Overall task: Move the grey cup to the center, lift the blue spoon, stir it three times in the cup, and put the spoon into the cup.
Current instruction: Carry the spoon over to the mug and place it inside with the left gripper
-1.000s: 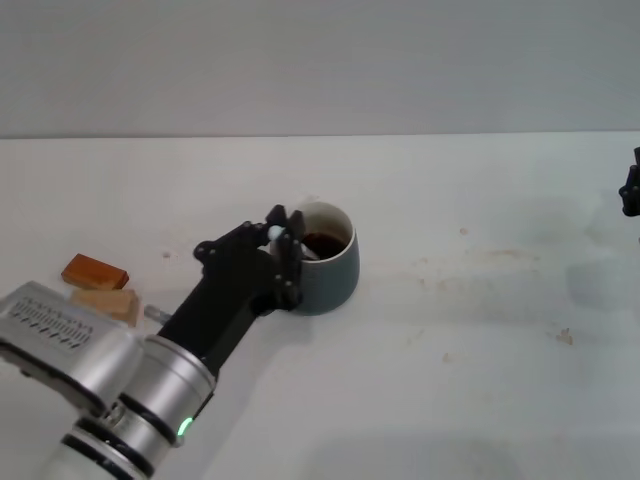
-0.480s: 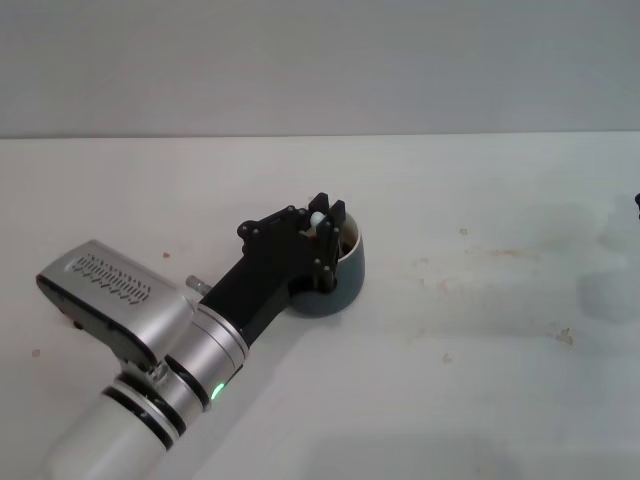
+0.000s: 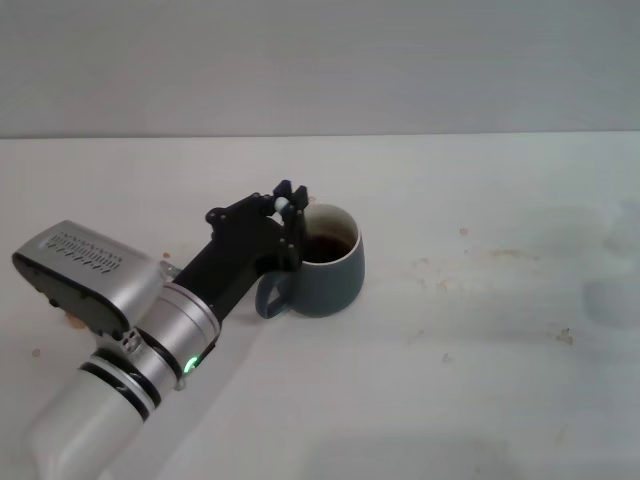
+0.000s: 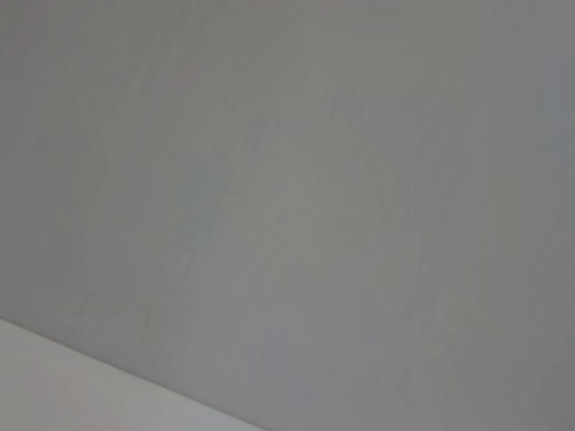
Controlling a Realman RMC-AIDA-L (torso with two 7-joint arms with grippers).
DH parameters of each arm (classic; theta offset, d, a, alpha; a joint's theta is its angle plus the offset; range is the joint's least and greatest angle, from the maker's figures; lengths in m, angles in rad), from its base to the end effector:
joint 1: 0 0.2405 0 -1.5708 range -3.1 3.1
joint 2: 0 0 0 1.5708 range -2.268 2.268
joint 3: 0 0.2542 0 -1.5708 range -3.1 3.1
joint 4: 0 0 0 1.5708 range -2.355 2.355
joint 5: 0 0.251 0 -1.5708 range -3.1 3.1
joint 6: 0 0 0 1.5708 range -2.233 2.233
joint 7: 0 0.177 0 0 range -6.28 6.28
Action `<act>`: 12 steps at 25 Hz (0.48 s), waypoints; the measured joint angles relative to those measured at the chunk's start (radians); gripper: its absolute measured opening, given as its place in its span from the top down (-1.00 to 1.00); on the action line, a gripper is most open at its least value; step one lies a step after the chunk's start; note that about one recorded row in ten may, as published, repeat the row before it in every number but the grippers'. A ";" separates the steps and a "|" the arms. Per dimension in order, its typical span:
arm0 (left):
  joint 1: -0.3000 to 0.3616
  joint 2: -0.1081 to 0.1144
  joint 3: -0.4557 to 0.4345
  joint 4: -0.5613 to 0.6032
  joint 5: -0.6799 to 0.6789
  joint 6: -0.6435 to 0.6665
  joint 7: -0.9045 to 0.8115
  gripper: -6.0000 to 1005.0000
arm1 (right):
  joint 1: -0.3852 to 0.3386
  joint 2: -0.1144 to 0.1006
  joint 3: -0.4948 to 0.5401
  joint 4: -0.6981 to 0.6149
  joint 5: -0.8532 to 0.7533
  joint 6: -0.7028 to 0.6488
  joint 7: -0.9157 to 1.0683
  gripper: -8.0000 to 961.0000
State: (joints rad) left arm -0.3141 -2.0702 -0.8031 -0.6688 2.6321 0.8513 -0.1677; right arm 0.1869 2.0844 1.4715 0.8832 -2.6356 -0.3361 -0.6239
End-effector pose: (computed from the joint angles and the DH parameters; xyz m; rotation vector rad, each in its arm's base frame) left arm -0.2284 0.3630 -0.1384 -1.9943 -0.5813 -0.8812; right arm 0.3412 0.4274 -0.0016 -1.6478 0.4055 0.0828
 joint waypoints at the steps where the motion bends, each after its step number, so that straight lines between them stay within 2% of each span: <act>1: 0.004 0.001 -0.004 0.003 -0.002 0.002 0.000 0.59 | 0.000 0.000 0.000 0.000 0.000 0.000 0.000 0.90; 5: 0.034 0.004 -0.001 -0.003 -0.004 0.006 -0.002 0.58 | 0.007 -0.002 0.000 0.000 -0.001 0.002 -0.001 0.90; 8: 0.087 0.007 0.024 -0.051 0.000 0.011 -0.003 0.58 | 0.021 -0.003 0.000 -0.006 -0.001 0.001 -0.002 0.90; 12: 0.112 0.010 0.038 -0.085 0.003 0.011 -0.003 0.58 | 0.035 -0.004 0.002 -0.017 -0.002 0.001 -0.002 0.90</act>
State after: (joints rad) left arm -0.2022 -2.0604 -0.7652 -0.7535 2.6350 0.8621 -0.1711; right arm 0.2218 2.0802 1.4732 0.8664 -2.6378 -0.3354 -0.6258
